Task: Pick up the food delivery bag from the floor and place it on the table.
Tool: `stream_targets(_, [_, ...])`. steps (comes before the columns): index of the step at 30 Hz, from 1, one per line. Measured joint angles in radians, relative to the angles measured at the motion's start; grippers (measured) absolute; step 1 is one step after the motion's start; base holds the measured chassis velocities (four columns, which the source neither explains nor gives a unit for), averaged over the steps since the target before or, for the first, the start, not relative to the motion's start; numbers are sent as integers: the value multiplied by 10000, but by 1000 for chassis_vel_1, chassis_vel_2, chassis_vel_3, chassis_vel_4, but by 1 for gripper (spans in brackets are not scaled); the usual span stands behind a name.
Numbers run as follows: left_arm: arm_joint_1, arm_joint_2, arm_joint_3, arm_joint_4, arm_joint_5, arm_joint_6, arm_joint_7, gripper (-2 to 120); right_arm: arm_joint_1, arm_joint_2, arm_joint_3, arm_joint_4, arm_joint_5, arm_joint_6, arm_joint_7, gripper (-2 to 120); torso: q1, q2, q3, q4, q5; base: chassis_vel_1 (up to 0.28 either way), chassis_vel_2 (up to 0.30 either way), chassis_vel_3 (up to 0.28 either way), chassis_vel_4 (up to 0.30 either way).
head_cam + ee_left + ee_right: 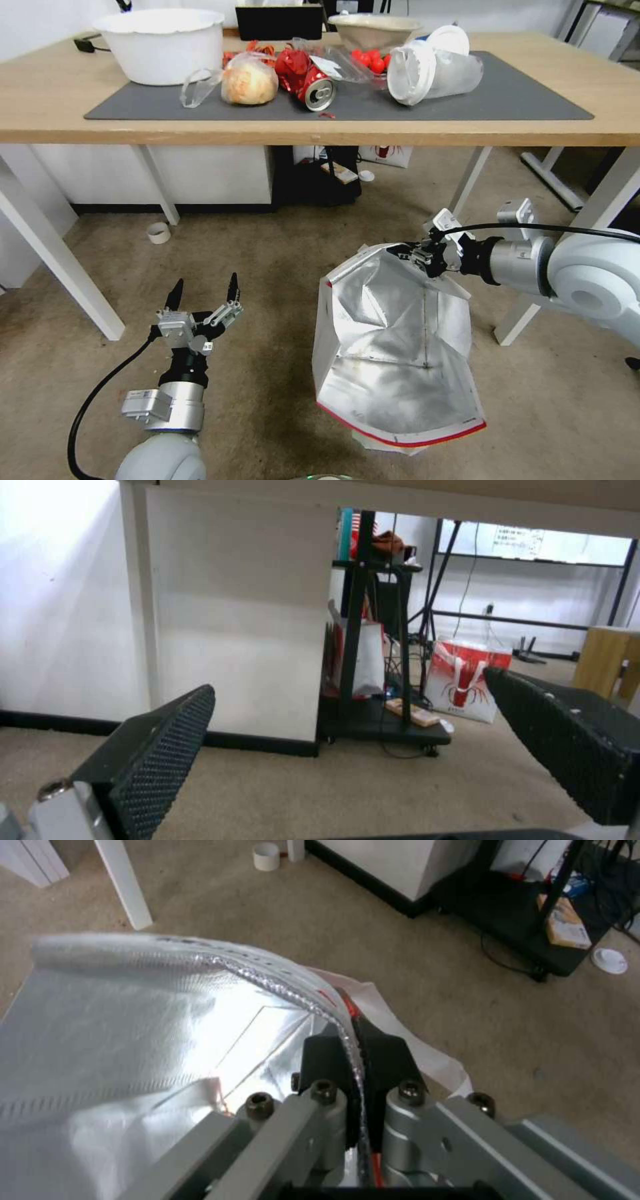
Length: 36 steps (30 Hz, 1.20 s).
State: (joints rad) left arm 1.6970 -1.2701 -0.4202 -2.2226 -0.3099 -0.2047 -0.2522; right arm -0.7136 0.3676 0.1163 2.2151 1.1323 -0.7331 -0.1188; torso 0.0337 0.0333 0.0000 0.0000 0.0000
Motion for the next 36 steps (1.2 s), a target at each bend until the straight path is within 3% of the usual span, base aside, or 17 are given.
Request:
stream_targets(20, [-81,24,77,216,-321,-650,-89,100,-227,25,32,-51,-390,0,-124,0,1,16,8,0,0,0,0,0,0])
stream_targets(36, [79,66,-1,126,-333,-732,179,100,-538,-64,440,268,-280,0,-126,0,40,602,552,0,0,0,0,0,0])
